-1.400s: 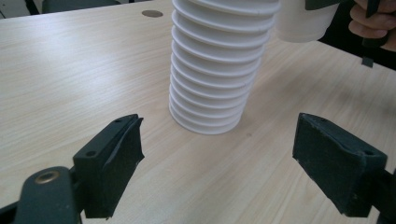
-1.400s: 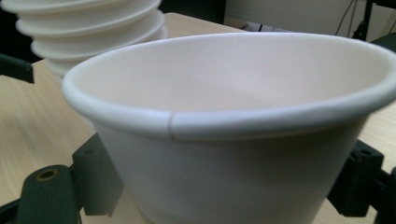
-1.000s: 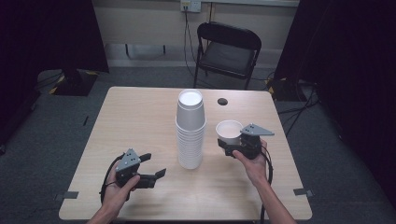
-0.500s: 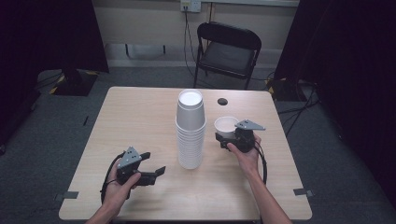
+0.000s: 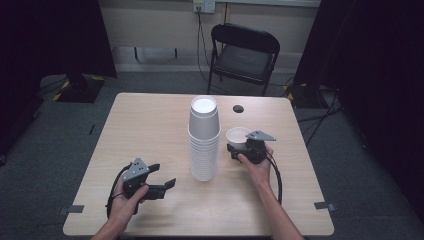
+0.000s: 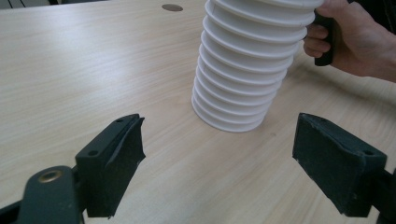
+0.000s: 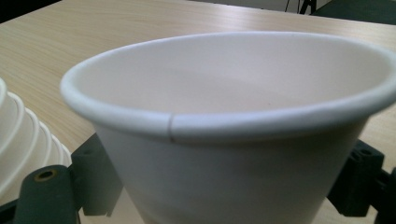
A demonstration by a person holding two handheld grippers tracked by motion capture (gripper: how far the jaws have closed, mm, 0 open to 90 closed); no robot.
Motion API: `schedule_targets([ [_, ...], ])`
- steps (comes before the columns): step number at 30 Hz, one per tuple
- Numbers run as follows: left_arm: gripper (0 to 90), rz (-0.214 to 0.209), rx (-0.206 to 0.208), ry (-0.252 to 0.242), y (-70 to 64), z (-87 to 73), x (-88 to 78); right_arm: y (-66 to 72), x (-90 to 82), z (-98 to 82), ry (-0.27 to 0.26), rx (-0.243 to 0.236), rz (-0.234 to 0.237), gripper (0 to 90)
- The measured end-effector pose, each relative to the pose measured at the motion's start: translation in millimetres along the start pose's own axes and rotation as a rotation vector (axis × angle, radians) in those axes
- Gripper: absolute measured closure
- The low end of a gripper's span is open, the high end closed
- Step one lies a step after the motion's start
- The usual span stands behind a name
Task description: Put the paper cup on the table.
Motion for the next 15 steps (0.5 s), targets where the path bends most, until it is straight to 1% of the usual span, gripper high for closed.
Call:
schedule_targets([
  [2, 16.2, 0.008, -0.004, 0.0, -0.1, -0.6, -0.4, -1.2, -0.6, -4.6, 0.003, 0.004, -0.004, 15.1],
  [5, 16.3, 0.012, -0.012, -0.006, 1.1, 0.7, -0.4, -1.1, -3.3, -8.4, -0.01, 0.008, -0.002, 15.1],
  [10, 16.3, 0.015, -0.023, 0.002, 3.5, -0.6, 0.1, -0.8, -7.9, -12.9, 0.008, -0.006, 0.004, 15.0],
  [13, 16.3, 0.021, -0.031, 0.004, 5.7, -1.2, -0.2, -0.4, -9.0, -18.7, 0.026, -0.013, -0.002, 15.7],
  [15, 16.4, 0.022, -0.035, 0.004, 6.4, -1.3, -0.6, -0.1, -9.7, -21.4, 0.022, -0.014, -0.003, 16.1],
])
Point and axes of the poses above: each handheld gripper's, and its own axes: x roughly forward along the jaws, z roughly out of its top, y roughly to its left, the point moved 9 cm from there along x, roughly forward along the jaws, and after that the axes turned 14 degrees about z, right-handed, at the moved point
